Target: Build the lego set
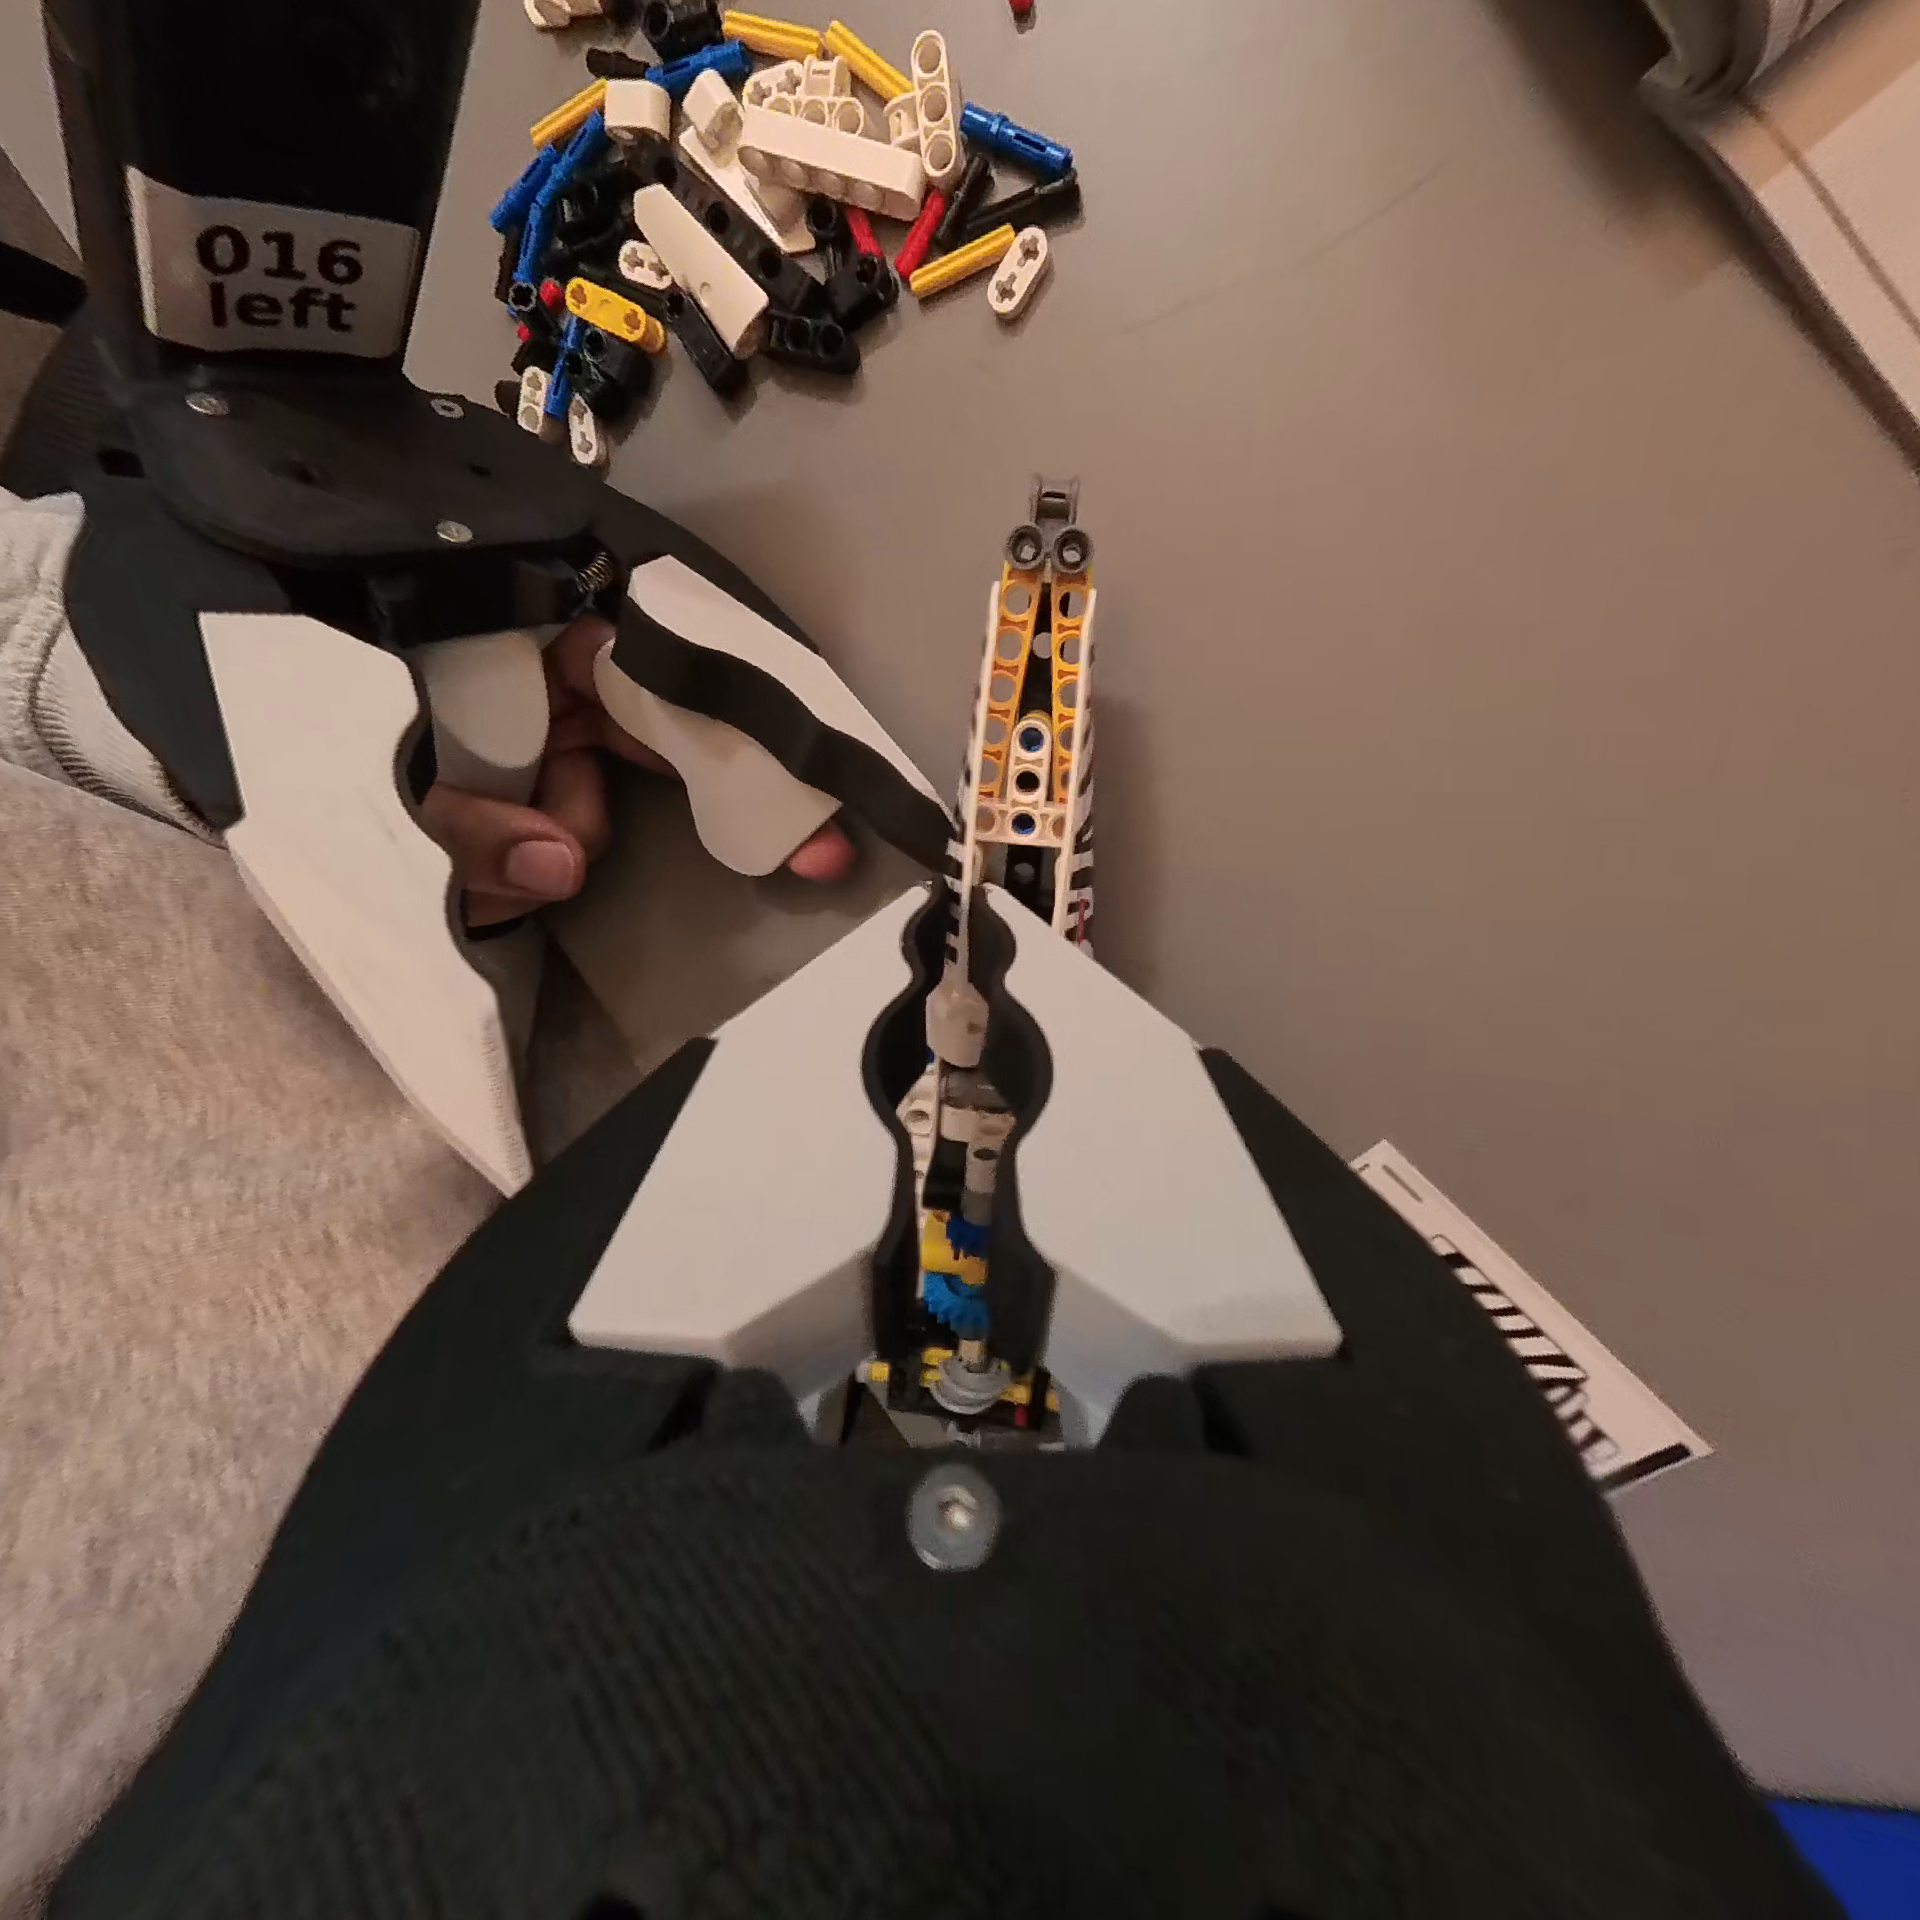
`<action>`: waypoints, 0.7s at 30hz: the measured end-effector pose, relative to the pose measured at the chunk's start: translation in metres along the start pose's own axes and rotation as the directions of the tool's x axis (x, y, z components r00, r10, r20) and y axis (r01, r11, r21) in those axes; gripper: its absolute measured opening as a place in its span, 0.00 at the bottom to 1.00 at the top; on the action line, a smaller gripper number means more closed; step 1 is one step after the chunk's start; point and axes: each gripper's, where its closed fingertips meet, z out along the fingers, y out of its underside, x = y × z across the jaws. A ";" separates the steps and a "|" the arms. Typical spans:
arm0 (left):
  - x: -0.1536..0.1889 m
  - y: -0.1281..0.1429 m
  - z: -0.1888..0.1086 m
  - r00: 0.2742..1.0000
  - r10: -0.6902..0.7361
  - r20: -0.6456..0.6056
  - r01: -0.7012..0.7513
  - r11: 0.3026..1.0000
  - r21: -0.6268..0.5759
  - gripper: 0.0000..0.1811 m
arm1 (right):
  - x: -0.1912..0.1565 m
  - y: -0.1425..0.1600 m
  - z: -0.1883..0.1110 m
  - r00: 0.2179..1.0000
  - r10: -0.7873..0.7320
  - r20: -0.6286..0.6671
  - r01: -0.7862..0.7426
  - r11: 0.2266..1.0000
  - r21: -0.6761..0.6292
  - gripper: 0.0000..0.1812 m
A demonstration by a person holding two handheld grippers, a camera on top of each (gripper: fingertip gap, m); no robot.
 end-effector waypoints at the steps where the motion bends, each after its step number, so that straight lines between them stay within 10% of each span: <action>1: 0.000 -0.001 0.000 1.000 0.001 0.000 -0.001 1.000 0.007 0.56 | 0.000 -0.001 0.000 1.000 -0.006 -0.005 0.006 1.000 -0.004 0.01; 21: -0.003 0.001 0.001 1.000 -0.007 0.019 0.007 1.000 -0.011 0.60 | -0.005 0.000 0.010 1.000 -0.010 0.027 0.011 1.000 -0.013 0.00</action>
